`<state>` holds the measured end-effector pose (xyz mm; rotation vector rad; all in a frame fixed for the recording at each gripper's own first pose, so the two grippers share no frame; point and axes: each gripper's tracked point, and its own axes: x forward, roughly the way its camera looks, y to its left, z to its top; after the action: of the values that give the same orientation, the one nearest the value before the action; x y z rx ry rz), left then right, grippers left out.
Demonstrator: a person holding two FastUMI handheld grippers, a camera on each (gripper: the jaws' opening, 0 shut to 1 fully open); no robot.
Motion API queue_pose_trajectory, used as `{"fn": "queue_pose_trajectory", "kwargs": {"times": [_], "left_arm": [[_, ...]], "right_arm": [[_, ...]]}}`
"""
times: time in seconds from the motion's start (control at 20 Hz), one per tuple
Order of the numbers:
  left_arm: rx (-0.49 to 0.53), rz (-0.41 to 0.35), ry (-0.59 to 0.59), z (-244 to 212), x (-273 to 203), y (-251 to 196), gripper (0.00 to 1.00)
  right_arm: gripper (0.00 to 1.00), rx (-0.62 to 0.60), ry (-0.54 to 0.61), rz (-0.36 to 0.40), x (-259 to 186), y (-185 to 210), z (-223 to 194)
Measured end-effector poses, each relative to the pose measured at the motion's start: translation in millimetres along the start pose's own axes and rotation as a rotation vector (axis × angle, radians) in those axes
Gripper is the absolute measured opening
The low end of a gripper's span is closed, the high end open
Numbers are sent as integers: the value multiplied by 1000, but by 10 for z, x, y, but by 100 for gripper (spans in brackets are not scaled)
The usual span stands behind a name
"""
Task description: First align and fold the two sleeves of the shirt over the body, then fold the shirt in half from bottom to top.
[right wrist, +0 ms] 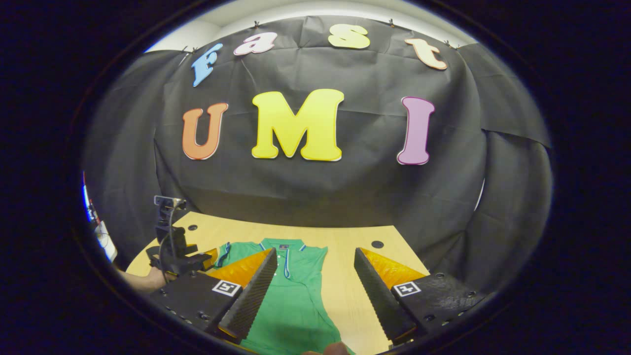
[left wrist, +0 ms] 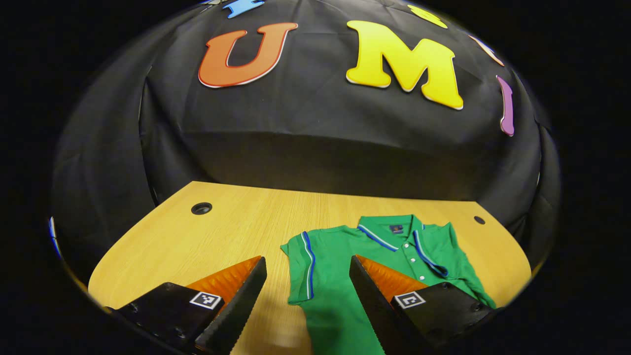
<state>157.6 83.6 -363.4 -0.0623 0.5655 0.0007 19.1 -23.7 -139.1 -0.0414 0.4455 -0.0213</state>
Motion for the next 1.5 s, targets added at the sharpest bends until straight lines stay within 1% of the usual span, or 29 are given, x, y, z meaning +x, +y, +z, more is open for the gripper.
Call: {"fn": "queue_pose_trajectory", "kwargs": {"times": [0.15, 0.2, 0.3, 0.35, 0.45, 0.5, 0.55, 0.6, 0.65, 0.7, 0.75, 0.8, 0.85, 0.9, 0.95, 1.0, 1.05, 1.25, 1.35, 1.5], "left_arm": [[28, 16, 60, -266, 311, 58, 100], [32, 17, 71, -313, 384, 72, 100], [52, 20, 91, -405, 503, 108, 100], [64, 16, 105, -442, 545, 123, 100], [82, 17, 142, -563, 632, 159, 100], [74, 4, 140, -540, 629, 148, 89], [69, -6, 125, -516, 667, 157, 85], [68, -11, 127, -515, 664, 181, 78], [60, -22, 135, -531, 678, 178, 70], [62, -21, 132, -528, 687, 204, 58], [62, -31, 124, -504, 694, 203, 51], [56, -44, 122, -501, 686, 183, 34], [45, -64, 122, -496, 681, 150, 23], [18, -114, 108, -451, 664, 49, 13], [2, -138, 85, -348, 627, -8, 9], [8, -125, 66, -267, 612, 51, 6], [15, -120, 42, -146, 566, 59, 6], [22, -124, 33, 167, 427, -116, 6], [48, -121, 42, 247, 383, -261, 6], [93, -135, 60, 288, 410, -630, 6]], "right_arm": [[96, -52, 37, -28, -78, -23, -110], [95, -58, 48, -28, -96, -15, -128], [96, -44, 55, -26, -120, 11, -130], [98, -44, 54, -30, -103, 2, -134], [98, -58, 57, -37, -75, -2, -151], [98, -63, 59, -36, -68, 1, -153], [98, -62, 59, -33, -55, 6, -146], [95, -60, 62, -31, -49, 9, -154], [95, -56, 66, -29, -21, 21, -162], [95, -53, 71, -28, -2, 20, -164], [95, -47, 78, -27, 13, 26, -188], [93, -40, 82, -27, 22, 18, -191], [95, -33, 83, -27, 43, 15, -188], [95, -27, 83, -26, 63, 14, -185], [95, -24, 88, -25, 79, 17, -204], [98, -24, 92, -25, 88, 13, -209], [95, -17, 89, -20, 94, 14, -192], [95, 18, 78, -15, 91, -8, -157], [95, 29, 67, -15, 56, -44, -122], [95, 49, 57, -21, -12, -142, -116]]}}
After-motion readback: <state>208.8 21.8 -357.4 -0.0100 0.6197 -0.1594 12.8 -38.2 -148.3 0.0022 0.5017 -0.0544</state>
